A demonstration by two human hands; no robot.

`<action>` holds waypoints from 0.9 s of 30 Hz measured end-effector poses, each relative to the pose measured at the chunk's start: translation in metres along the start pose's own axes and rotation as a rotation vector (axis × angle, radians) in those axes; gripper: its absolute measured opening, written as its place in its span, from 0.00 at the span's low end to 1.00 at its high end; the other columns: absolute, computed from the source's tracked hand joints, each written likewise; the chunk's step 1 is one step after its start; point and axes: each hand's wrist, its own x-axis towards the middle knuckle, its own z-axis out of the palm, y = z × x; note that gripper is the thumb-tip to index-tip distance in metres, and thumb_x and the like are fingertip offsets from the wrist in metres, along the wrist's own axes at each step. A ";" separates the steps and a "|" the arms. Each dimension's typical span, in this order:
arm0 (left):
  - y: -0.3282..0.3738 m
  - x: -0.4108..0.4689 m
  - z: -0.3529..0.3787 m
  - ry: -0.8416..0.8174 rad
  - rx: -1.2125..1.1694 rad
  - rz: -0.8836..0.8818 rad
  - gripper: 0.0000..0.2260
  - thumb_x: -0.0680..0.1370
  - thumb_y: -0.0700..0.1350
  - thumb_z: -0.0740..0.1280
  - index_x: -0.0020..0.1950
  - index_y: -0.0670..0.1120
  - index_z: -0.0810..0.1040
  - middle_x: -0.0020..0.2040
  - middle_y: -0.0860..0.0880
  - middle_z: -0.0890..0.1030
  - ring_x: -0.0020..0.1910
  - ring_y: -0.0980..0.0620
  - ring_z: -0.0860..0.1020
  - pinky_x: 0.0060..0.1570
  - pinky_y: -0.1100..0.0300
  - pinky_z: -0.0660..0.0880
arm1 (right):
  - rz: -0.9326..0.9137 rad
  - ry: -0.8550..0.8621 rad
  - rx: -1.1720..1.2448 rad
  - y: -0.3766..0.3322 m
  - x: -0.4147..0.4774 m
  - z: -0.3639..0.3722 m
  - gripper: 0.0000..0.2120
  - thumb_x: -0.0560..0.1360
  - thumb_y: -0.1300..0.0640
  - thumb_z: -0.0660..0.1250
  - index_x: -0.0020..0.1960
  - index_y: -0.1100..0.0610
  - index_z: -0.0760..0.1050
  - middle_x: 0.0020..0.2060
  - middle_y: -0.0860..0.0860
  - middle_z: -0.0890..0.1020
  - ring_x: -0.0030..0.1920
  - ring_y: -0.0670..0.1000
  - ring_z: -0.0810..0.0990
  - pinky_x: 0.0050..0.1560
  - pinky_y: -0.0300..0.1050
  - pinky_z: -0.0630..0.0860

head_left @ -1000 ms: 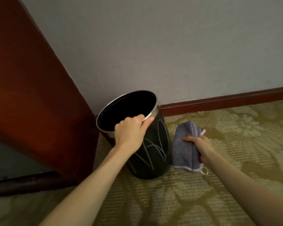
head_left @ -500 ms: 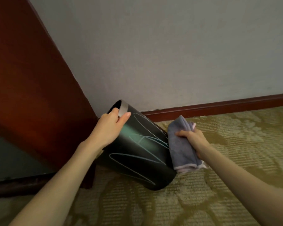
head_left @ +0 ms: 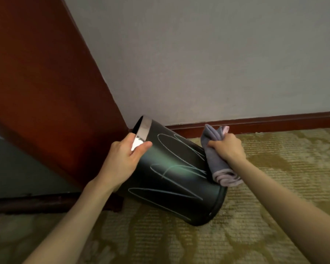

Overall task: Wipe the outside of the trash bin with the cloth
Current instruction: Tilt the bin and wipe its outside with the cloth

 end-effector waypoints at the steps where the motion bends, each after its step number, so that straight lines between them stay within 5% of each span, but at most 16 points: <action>1: 0.000 -0.002 0.000 -0.007 -0.010 0.004 0.28 0.72 0.66 0.55 0.40 0.39 0.72 0.30 0.42 0.77 0.28 0.45 0.75 0.28 0.46 0.69 | 0.022 -0.031 -0.025 -0.003 0.008 0.000 0.16 0.68 0.48 0.70 0.47 0.60 0.73 0.37 0.55 0.75 0.32 0.53 0.72 0.31 0.42 0.66; 3: -0.001 -0.004 0.002 -0.012 -0.042 -0.006 0.26 0.73 0.64 0.57 0.41 0.39 0.72 0.31 0.40 0.77 0.29 0.44 0.75 0.30 0.43 0.70 | 0.051 -0.065 -0.065 -0.006 0.016 0.002 0.20 0.69 0.48 0.70 0.52 0.61 0.73 0.39 0.56 0.75 0.35 0.55 0.72 0.37 0.44 0.69; 7: -0.002 0.001 0.006 -0.020 -0.095 -0.066 0.17 0.78 0.55 0.58 0.40 0.41 0.70 0.34 0.36 0.76 0.33 0.40 0.75 0.34 0.42 0.71 | -0.028 0.003 -0.119 -0.013 0.008 0.008 0.17 0.69 0.46 0.69 0.48 0.58 0.72 0.39 0.55 0.77 0.33 0.54 0.74 0.32 0.44 0.67; 15: 0.004 0.029 0.008 -0.008 -0.059 -0.125 0.20 0.79 0.54 0.57 0.44 0.35 0.71 0.41 0.34 0.78 0.40 0.37 0.76 0.41 0.41 0.72 | -0.200 0.244 0.103 -0.025 -0.060 0.016 0.19 0.68 0.48 0.70 0.56 0.52 0.72 0.45 0.54 0.81 0.43 0.58 0.79 0.39 0.43 0.69; 21: 0.002 0.038 0.004 -0.102 -0.138 -0.185 0.16 0.80 0.53 0.58 0.47 0.42 0.78 0.44 0.37 0.81 0.45 0.39 0.79 0.49 0.41 0.75 | -0.414 0.209 0.317 -0.008 -0.121 0.038 0.25 0.68 0.46 0.67 0.62 0.52 0.66 0.51 0.45 0.76 0.46 0.40 0.76 0.43 0.26 0.69; 24: 0.003 0.036 0.000 -0.189 -0.227 -0.212 0.16 0.80 0.53 0.57 0.51 0.43 0.79 0.48 0.35 0.81 0.48 0.38 0.80 0.51 0.43 0.74 | -0.425 0.179 0.344 -0.008 -0.111 0.035 0.27 0.67 0.45 0.66 0.63 0.52 0.67 0.52 0.47 0.78 0.49 0.44 0.78 0.47 0.35 0.74; 27: 0.004 0.036 0.002 -0.151 -0.277 -0.214 0.20 0.80 0.52 0.58 0.53 0.34 0.75 0.50 0.30 0.78 0.50 0.33 0.78 0.53 0.39 0.72 | -0.395 0.195 0.295 -0.012 -0.088 0.028 0.26 0.67 0.47 0.67 0.63 0.53 0.69 0.53 0.51 0.79 0.50 0.50 0.78 0.48 0.47 0.76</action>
